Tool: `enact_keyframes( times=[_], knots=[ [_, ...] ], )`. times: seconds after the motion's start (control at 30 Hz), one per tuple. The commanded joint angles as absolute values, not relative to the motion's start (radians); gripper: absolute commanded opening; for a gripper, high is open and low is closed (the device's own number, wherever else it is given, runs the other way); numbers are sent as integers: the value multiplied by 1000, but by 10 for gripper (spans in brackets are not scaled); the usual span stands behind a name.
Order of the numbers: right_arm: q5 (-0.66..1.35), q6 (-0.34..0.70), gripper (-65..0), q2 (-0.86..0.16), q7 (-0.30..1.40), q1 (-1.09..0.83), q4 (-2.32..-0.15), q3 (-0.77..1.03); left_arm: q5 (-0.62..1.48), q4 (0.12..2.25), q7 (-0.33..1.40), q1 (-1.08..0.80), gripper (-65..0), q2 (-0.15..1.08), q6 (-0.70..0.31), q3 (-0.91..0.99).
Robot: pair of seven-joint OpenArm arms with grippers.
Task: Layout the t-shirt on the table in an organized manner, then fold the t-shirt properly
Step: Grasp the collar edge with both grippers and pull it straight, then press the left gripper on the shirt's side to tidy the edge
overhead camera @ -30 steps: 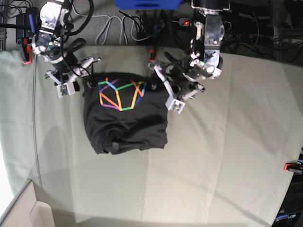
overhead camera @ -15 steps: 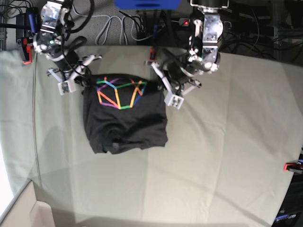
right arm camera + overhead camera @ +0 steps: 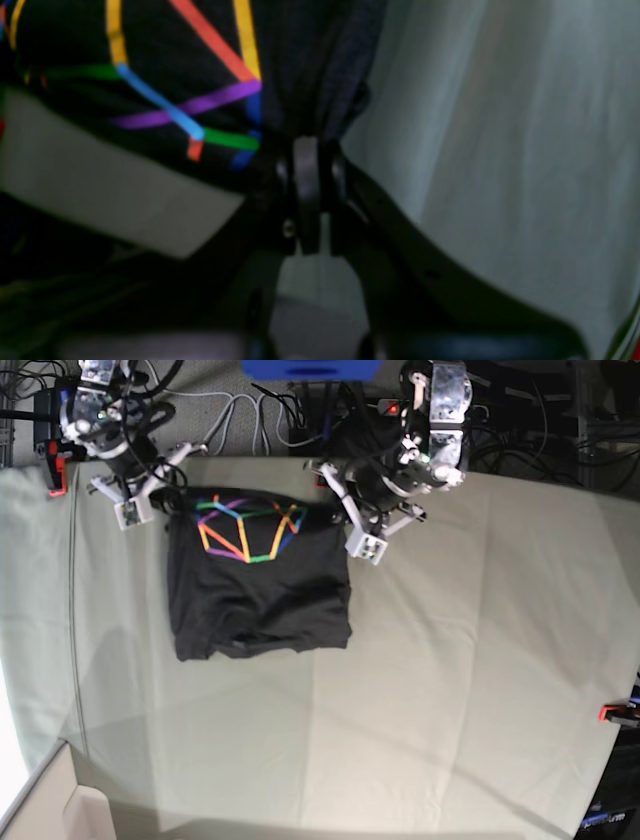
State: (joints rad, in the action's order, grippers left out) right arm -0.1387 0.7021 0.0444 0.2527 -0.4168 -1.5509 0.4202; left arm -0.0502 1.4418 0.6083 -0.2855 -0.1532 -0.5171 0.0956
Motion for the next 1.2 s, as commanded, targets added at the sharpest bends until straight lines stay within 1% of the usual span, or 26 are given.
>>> enact_keyframes(
  times=[0.0,0.27,0.63,0.67,0.73,0.8,0.87,0.93,1.0,1.17],
  knots=[
    [-136,698,-650,36,237,-430,-1569,426,-62,1454,621,-292,-650,-157,-510,99],
    [-136,698,-650,36,234,-478,-1569,401,-62,1495,621,-312,-650,-156,-510,101],
    [-136,698,-650,36,243,-479,-1569,400,-62,1515,622,-318,-646,-156,-510,101],
    [-136,698,-650,35,243,-479,-1569,401,-62,1515,625,-320,-631,-156,-510,101],
    [-137,698,-606,33,243,-481,-1569,401,-62,1517,668,-318,-580,-148,-510,101],
    [-137,698,-535,31,243,-481,-1569,403,-62,1535,714,-312,-505,-137,-512,101],
    [-137,698,-461,30,240,-481,-1570,404,-62,1575,723,-317,-424,-137,-512,101],
    [-136,698,-410,30,236,-484,-1586,418,-62,1638,730,-323,-368,-136,-512,99],
    [-120,698,-394,36,236,-495,-1612,443,-62,1701,730,-346,-362,-136,-512,99],
    [-24,698,-395,31,243,-516,-1690,460,-62,1850,730,-357,-363,-136,-512,96]
  ],
)
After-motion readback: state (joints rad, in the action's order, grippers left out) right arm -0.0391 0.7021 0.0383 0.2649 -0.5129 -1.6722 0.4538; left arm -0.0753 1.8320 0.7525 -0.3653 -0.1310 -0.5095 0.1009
